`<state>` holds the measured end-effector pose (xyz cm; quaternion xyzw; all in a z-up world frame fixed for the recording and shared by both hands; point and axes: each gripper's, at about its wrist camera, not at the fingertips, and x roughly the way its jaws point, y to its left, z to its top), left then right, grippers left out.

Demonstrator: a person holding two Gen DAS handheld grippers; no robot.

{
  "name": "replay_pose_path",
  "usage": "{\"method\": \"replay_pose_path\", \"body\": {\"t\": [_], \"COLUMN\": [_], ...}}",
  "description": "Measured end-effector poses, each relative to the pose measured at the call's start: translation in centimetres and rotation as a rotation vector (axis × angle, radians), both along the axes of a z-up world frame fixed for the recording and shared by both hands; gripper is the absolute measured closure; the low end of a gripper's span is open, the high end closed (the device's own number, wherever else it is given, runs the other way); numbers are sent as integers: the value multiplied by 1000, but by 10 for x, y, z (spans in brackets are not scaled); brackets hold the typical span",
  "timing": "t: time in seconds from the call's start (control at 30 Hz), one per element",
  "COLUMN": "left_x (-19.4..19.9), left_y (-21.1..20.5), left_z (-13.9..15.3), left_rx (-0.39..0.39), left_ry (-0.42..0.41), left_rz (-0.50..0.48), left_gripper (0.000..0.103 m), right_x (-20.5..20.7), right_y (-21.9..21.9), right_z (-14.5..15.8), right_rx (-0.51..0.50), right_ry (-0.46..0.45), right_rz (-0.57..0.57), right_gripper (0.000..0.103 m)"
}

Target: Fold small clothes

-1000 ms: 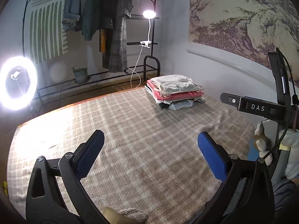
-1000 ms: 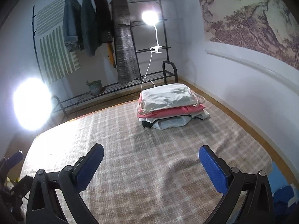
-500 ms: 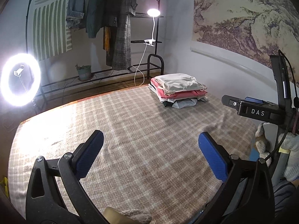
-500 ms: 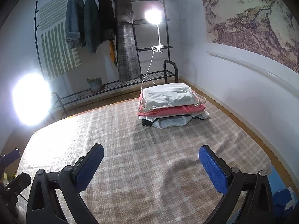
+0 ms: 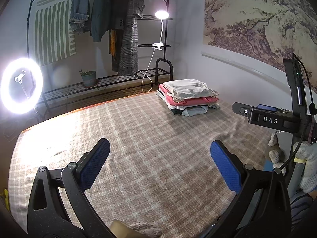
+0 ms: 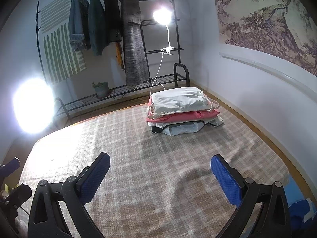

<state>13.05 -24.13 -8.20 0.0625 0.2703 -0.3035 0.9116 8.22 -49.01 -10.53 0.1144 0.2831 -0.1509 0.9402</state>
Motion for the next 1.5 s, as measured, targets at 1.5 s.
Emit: {"method": "replay_pose_path", "body": {"t": [1.5], "left_x": [-8], "left_y": [-5], "left_z": [7], "left_rx": [-15], "left_ry": [-14], "left_rz": [0], "left_gripper": [0], "right_x": [-1], "right_y": [3], "right_z": [1], "right_rx": [18], "right_ry": [5], "right_rz": [5], "right_gripper": [0]}}
